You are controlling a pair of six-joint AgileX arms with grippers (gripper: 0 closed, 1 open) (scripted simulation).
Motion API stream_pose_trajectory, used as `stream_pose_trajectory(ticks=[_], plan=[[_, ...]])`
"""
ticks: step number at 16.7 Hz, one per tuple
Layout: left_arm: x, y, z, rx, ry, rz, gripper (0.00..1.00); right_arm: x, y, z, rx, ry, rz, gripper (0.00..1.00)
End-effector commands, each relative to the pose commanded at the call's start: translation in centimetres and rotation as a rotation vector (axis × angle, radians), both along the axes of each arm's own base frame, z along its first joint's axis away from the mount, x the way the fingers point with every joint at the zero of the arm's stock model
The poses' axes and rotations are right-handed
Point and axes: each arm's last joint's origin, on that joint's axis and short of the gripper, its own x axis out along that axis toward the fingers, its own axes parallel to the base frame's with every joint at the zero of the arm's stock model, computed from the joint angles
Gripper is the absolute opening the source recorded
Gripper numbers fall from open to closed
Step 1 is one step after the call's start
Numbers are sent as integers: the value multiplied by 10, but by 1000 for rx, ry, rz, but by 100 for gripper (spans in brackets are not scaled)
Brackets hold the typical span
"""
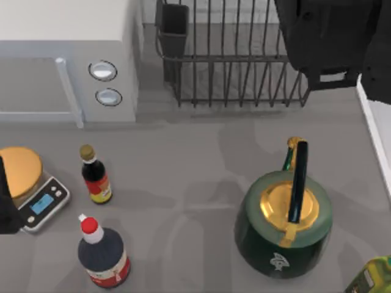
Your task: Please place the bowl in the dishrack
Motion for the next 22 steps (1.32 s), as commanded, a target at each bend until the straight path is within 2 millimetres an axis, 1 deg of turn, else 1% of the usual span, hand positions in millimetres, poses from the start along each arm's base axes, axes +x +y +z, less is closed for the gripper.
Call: stream_pose_trajectory(ticks=[2,4,7,10,11,13,15,17,18,20,22], plan=[[0,0,0,0,0,0,100,-16,5,6,72,-46,-7,0],[0,0,0,0,0,0,100,-23,6,8,103,-65,-16,0],[0,0,0,0,0,0,100,-23,6,9,104,-65,-17,0],[0,0,0,0,0,0,100,-16,9,5,102,-63,-19,0],[0,0,0,0,0,0,100,-9,13,-1,100,-62,-20,0],[0,0,0,0,0,0,100,16,24,-20,94,-58,-23,0],[0,0,0,0,0,0,100,49,35,-49,95,-58,-22,0],[0,0,0,0,0,0,100,87,39,-84,109,-69,-20,0],[0,0,0,0,0,0,100,106,37,-103,117,-75,-19,0],[0,0,0,0,0,0,100,138,28,-140,120,-80,-17,0],[0,0,0,0,0,0,100,162,16,-170,113,-75,-17,0]])
